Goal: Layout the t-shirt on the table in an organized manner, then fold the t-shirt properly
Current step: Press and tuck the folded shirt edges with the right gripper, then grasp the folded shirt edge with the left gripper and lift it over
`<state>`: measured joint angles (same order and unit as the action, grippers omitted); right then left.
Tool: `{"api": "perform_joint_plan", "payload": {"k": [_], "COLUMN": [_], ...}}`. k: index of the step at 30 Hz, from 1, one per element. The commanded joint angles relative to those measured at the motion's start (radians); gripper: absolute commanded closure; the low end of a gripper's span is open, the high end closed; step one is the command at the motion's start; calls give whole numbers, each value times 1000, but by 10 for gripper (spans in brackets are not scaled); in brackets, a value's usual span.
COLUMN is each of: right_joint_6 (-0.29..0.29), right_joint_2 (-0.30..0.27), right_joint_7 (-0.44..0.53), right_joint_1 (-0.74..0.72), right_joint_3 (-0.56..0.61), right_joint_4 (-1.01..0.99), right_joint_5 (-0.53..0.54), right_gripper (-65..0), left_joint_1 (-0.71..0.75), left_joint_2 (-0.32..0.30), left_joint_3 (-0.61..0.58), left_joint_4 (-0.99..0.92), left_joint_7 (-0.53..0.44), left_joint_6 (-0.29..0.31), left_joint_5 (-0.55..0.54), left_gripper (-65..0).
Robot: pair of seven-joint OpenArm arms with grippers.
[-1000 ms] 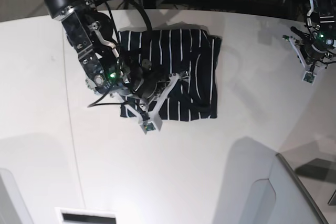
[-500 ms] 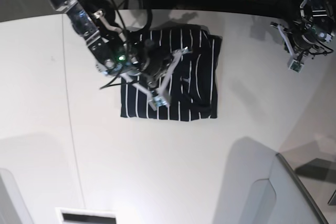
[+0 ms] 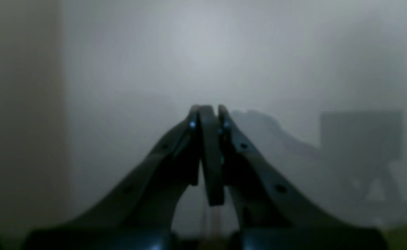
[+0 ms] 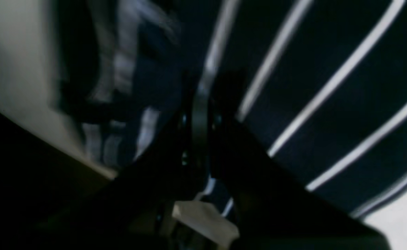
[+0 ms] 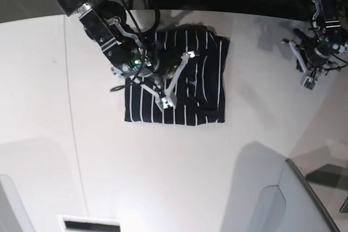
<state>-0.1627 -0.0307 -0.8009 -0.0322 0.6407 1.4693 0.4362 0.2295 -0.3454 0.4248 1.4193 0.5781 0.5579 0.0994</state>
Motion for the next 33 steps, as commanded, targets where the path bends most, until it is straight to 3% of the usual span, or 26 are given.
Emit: {"api": "perform_joint_plan", "payload": {"k": [1,4,10,13,17,20,22,24,27,33], "right_joint_6": [5,4,4,7,7,8,8,8,8,8], "right_joint_2": [-2,-45,-100,-134,-171,-173,-173,-173,-173,-173], "right_joint_7": [-4,-59,-96,-96,-94,-94,-94,-91,-91,-91], "right_joint_1": [-13,-7,36,56,85,107,111,113,113,114], "right_joint_3": [-5,-35,-316,-401,-454,-486,-488,-488,-486,-485], "right_joint_4": [58,172,221,230,230,229,227,224,222,221], "right_joint_5": [3,2,5,5,6,6,6,6,5,5], "right_gripper": [-6,-6,-3,-3,-3,-3,-3,-3,-3,-3], "left_joint_1": [-15,-29,-46,-65,-77,-66,-57,-54,-60,-80], "left_joint_2": [-5,30,125,148,136,75,36,-5,-10,44], "left_joint_3": [7,1,-2,-2,-2,-5,-42,-105,-169,-269], "left_joint_4": [21,68,160,165,165,153,130,96,51,-5], "left_joint_7": [-11,-10,-7,36,98,133,167,168,168,167], "left_joint_6": [0,0,0,1,3,4,4,4,4,4], "left_joint_5": [0,0,0,-2,-134,-379,-524,-651,-763,-788], "left_gripper": [0,0,0,0,-293,-530,-630,-650,-650,-650]}}
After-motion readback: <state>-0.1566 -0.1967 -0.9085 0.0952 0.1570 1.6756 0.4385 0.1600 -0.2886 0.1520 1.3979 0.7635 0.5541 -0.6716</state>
